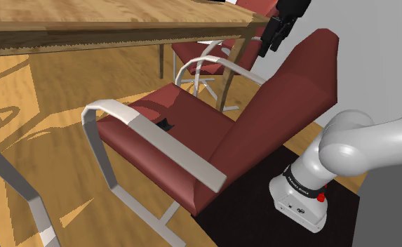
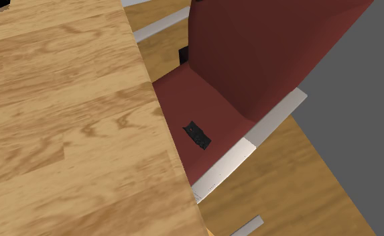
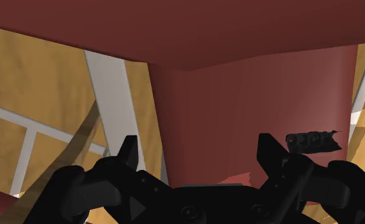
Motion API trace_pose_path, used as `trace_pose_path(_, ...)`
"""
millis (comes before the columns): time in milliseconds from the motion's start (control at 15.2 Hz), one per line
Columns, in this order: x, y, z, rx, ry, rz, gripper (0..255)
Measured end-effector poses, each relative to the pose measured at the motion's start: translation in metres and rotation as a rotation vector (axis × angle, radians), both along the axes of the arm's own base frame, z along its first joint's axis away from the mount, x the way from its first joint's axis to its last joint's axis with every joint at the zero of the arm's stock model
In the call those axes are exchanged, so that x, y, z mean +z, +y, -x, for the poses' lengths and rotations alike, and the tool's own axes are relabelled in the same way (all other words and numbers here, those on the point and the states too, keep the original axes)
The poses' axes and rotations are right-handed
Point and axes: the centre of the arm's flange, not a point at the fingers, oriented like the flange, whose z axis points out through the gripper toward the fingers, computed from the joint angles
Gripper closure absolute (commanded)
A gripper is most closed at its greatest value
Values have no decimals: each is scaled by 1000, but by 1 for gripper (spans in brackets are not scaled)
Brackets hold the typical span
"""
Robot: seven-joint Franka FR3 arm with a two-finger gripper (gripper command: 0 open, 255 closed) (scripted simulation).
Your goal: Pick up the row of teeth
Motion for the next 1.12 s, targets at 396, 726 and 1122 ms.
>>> trace_pose_path(396,-30,45,-4,-155,26,-6,0)
trace_pose_path(726,-67,99,-14,-355,58,-15,0)
trace_pose_path(1122,-111,156,-37,-598,98,-25,0)
